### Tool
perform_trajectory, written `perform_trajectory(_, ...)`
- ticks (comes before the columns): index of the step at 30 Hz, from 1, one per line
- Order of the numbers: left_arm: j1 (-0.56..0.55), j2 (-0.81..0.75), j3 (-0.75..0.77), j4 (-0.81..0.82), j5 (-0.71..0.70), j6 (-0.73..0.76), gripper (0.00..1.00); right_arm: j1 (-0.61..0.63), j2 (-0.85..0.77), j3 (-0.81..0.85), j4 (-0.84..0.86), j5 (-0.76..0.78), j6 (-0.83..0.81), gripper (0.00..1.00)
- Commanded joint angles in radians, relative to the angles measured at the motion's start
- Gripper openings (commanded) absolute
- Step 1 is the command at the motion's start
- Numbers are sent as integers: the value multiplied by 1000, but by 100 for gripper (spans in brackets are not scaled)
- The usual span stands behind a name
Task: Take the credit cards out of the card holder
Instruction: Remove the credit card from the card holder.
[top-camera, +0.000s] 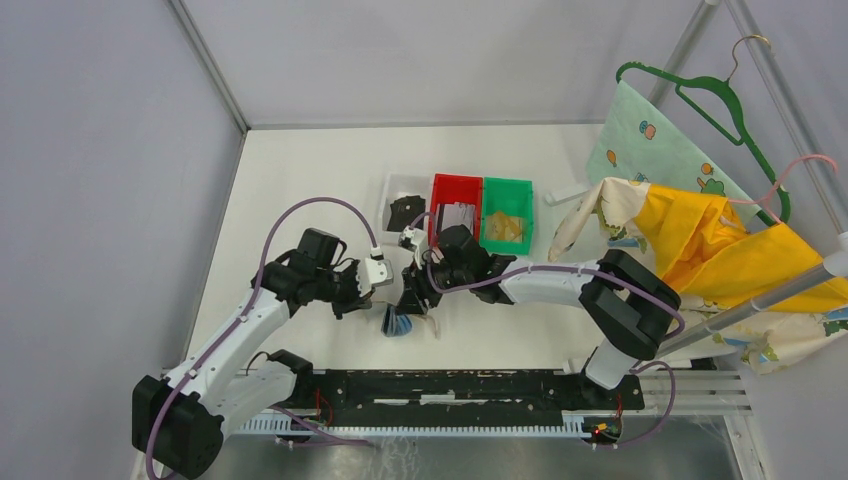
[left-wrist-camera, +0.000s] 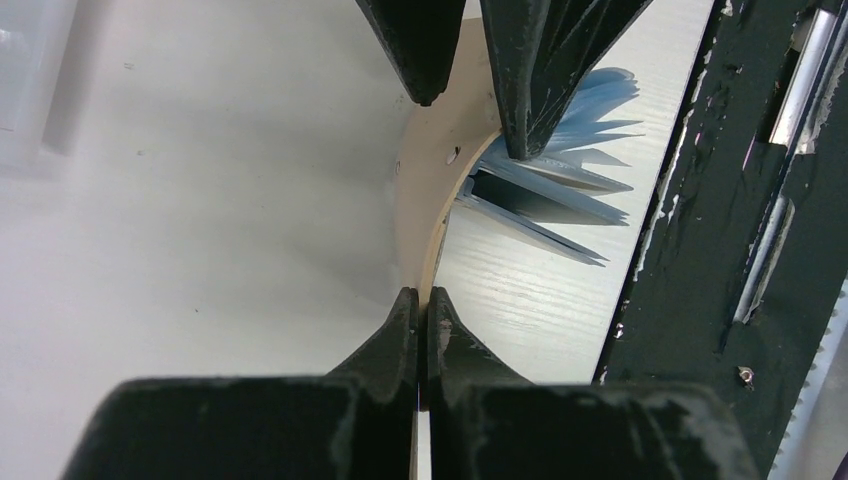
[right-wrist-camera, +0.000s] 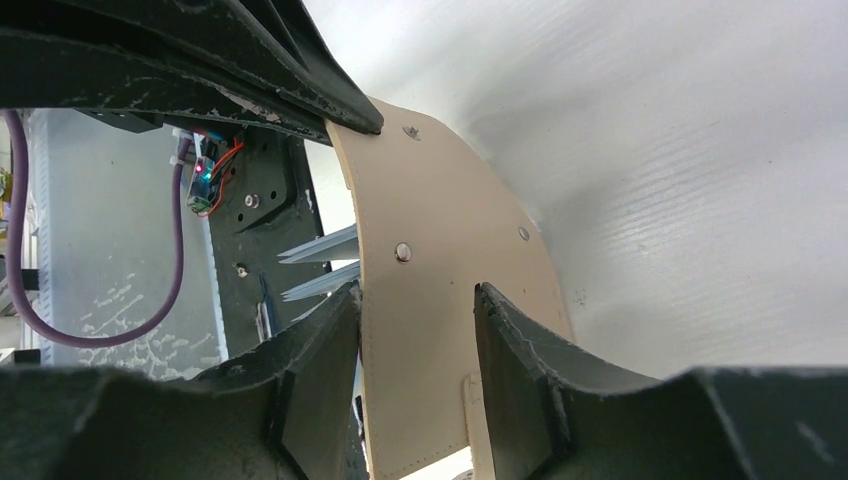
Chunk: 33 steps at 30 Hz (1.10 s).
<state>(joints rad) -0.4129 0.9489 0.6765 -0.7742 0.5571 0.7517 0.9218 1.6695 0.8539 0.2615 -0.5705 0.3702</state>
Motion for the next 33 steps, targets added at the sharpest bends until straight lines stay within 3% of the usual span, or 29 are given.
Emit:
perform_trajectory(1,-3,-22,35,11,16,-16,2,-4,-34,-1,-52,24,-74,50)
perform_trajectory(12,-3,-14,47,10,32,-14,2,-1,-57,-5,-98,-28,-115,60)
perform_trajectory(18,-3,-14,58,3,43,-22,2,5,-55,53,-228,155,-165,52)
perform_trajectory(22,-2,-12,68,-3,64,-33,2,25,-87,51,-211,258,-150,48)
perform_trajectory(28,-1,-1,80,-22,93,-21,2,55,-97,22,-98,197,-105,46)
perform_trajectory(33,-2,-7,81,-46,102,10,2,73,-57,53,-103,192,-96,40)
